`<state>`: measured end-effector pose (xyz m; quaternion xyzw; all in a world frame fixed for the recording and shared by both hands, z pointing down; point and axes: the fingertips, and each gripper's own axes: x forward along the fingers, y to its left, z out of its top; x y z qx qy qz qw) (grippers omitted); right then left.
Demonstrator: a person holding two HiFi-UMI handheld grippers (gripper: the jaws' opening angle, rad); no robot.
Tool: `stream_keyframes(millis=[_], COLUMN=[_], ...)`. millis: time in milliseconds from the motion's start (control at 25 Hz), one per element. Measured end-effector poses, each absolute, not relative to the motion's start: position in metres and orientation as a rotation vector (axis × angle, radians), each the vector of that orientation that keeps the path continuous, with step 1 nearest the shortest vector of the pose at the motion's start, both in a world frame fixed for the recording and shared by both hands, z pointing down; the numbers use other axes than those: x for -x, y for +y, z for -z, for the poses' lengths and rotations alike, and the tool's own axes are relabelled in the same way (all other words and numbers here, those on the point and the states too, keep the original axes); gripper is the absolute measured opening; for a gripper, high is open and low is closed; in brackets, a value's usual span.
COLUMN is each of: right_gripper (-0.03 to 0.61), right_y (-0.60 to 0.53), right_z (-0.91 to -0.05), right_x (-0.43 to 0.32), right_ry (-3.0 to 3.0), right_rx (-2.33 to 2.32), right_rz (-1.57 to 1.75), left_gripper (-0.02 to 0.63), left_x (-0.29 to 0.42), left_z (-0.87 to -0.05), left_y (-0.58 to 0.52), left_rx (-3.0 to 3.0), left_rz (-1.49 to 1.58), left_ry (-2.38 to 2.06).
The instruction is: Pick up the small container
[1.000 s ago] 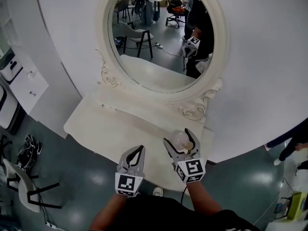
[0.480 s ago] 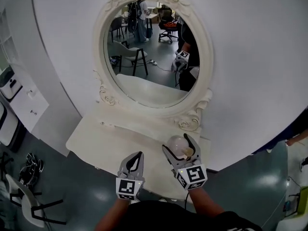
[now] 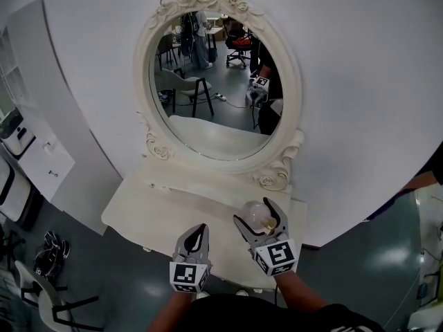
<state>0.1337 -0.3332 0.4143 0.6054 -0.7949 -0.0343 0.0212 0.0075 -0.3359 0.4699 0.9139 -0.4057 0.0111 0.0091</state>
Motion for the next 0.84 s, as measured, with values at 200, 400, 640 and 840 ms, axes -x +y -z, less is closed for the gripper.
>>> stream_keyframes(millis=[200, 400, 640, 840], right_gripper=[0.382, 0.382, 0.382, 0.382], right_y=[-0.329, -0.326, -0.324, -0.322], right_z=[-0.423, -0.425, -0.424, -0.427], right_x=[-0.13, -0.127, -0.123, -0.122], right_ry=[-2.466, -2.472, -2.467, -2.478], right_rx=[-1.868, -1.859, -1.844, -1.841], right_rz=[0.087, 0.079, 0.104, 0.105], left_gripper=[0.006, 0.006, 0.006, 0.006], left_x=[-0.002, 0.001, 0.006, 0.008], left_z=[-0.468, -0.464, -0.462, -0.466], left_y=[-0.335, -0.334, -0.33, -0.328], left_rx=[-2.848, -2.851, -2.841, -2.837], left_rz=[-0.025, -0.022, -0.009, -0.004], left_ry=[-1.286, -1.291, -1.294, -1.296])
